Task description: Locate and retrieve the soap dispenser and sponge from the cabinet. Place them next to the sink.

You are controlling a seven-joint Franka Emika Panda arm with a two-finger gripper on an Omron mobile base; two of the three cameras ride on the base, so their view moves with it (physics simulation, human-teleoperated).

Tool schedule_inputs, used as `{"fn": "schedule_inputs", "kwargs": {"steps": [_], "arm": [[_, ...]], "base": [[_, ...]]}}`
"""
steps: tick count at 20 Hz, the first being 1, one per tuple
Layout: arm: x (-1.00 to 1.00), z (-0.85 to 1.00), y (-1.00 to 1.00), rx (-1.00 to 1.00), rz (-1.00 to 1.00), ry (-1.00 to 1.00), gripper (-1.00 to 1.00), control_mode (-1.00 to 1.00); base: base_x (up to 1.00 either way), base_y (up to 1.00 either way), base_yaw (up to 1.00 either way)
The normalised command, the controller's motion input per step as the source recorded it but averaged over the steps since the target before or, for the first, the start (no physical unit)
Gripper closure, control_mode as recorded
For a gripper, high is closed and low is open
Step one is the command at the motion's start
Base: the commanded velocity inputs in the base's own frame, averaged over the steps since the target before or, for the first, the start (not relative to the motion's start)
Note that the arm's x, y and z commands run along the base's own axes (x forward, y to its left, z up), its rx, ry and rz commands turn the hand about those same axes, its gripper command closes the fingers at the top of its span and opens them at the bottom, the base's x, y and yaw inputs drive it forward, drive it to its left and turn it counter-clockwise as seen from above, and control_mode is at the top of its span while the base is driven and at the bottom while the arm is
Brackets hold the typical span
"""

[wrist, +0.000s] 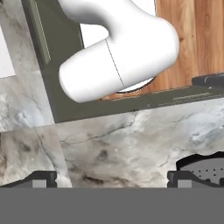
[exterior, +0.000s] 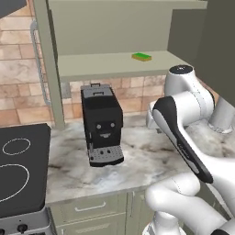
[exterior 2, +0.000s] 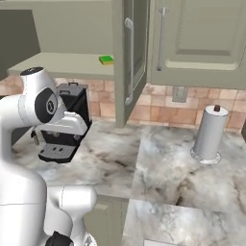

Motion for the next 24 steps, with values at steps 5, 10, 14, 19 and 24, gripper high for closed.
{"fn": "schedule_inputs", "kwargs": {"steps": [5, 10, 14, 19, 24], "arm": [[0.00, 0.00, 0.00, 0.00, 0.00, 0.00, -1.00, 1.00], [0.00, 0.00, 0.00, 0.00, 0.00, 0.00, -1.00, 1.00], [0.00, 0.00, 0.00, 0.00, 0.00, 0.00, -1.00, 1.00], [0.00, 0.00, 0.00, 0.00, 0.00, 0.00, -1.00, 1.00], [0.00, 0.00, 0.00, 0.00, 0.00, 0.00, -1.00, 1.00]], "base": [[0.36, 0.03, -0.03], [0.39, 0.09, -0.05], [0.34, 0.08, -0.05], [0.37, 0.09, -0.04], [0.30, 0.16, -0.06]]}}
